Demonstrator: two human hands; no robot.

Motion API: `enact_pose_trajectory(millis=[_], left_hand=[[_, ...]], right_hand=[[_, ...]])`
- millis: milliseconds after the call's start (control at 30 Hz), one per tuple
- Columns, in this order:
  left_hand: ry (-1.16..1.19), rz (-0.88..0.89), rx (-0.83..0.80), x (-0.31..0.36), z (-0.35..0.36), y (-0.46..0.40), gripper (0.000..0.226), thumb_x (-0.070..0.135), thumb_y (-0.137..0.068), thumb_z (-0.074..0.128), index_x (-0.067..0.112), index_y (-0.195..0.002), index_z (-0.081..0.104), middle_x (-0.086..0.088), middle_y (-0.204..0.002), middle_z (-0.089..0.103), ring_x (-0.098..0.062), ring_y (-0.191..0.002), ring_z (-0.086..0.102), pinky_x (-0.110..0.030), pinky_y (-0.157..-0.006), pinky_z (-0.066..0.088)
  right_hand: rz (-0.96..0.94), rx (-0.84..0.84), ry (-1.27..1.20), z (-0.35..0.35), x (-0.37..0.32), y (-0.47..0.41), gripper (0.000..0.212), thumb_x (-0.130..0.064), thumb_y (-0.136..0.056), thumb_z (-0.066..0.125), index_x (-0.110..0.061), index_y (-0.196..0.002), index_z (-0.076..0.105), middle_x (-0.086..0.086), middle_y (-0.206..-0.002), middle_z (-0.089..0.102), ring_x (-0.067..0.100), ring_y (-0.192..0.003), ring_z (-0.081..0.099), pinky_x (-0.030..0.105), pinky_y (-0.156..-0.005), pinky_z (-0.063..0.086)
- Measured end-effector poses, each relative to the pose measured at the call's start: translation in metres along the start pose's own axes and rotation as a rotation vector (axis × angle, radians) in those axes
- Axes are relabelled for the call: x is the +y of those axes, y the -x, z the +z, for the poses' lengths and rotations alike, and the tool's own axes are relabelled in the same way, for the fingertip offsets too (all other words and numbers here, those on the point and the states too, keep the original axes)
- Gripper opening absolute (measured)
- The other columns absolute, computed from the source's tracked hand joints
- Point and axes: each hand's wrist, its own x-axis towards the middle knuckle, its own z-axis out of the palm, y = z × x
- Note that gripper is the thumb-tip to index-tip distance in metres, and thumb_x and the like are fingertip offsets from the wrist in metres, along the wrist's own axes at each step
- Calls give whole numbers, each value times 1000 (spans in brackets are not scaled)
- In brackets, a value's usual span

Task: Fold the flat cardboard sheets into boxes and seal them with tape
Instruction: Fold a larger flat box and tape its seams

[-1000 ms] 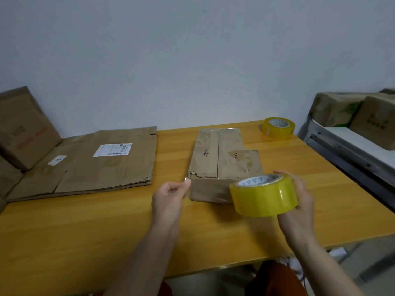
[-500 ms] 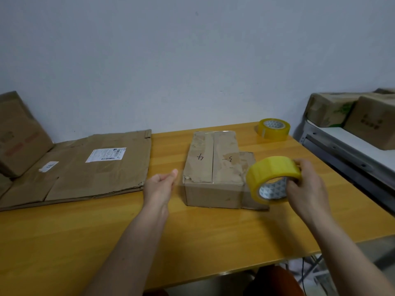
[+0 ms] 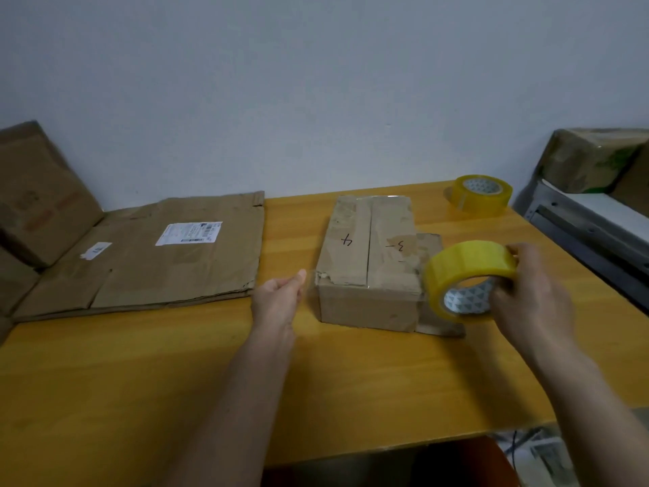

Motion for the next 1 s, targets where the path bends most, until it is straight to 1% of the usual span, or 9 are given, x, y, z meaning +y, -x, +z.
enact_pose_trajectory(millis=[100,200,333,500,567,667,767,867,1000], left_hand=[[128,-134,-43,-6,3,-8,18,20,-86,71,12,-75,59,0,-70,55,-11,-64,50,-27,-76,44],[149,-186,-100,-13,9,-10,14,20,-89,67,13,-78,60,0,-71,56,-12,-65,50,-28,-75,44],[-222,141,-17,-23,15,-7,23,27,-97,54,10,-81,54,-5,-75,56,-18,-68,52,-35,-65,46],[-383,-111,-105,-18,15,-10,45,43,-98,47,6,-123,45,-13,-105,57,-25,-78,57,-34,-63,51],[-500,59,2,-16,12,-10,49,33,-96,55,9,-135,38,-12,-128,48,-25,-101,55,-32,-76,47],[-519,704,212,-13,7,12,38,2,-90,53,12,-126,52,-1,-116,55,-20,-107,52,-38,-91,45],[-773,1133,71,-15,11,33,33,4,-89,47,15,-114,66,2,-103,67,-18,-100,60,-49,-105,34],[-1124,1049,-55,-9,12,36,38,21,-93,46,31,-127,59,11,-126,59,-13,-121,48,-54,-117,8],[-1312,971,-37,12,16,19,37,36,-96,35,38,-123,60,16,-125,59,-14,-123,37,-55,-115,2]], right_hand=[[-13,-3,31,4,-1,-3,36,-1,-85,53,-13,-118,43,21,-99,56,43,-82,54,40,-62,36],[4,-29,28,8,2,-7,33,-2,-86,53,-13,-116,44,18,-96,56,42,-84,54,42,-62,39],[34,-46,-16,13,7,-5,28,-2,-87,53,-13,-112,45,10,-86,51,38,-77,51,39,-61,35],[43,-30,-11,14,10,-1,22,-5,-89,54,-11,-107,43,10,-78,51,32,-67,46,36,-56,32],[47,-56,-20,14,9,1,21,-7,-90,54,-12,-107,42,9,-76,51,33,-67,47,37,-55,33],[27,-110,-25,20,3,10,24,-10,-90,55,-13,-108,41,4,-73,48,32,-67,47,35,-52,31],[-32,-156,-86,30,-4,19,32,-6,-87,58,-11,-112,40,2,-82,45,25,-74,43,33,-54,24],[-101,-216,-299,34,-10,22,43,0,-83,59,-19,-116,39,-1,-94,48,21,-86,49,28,-61,31],[-149,-394,-545,35,-17,28,67,-9,-82,69,-41,-129,34,-22,-118,46,0,-105,51,14,-78,44]])
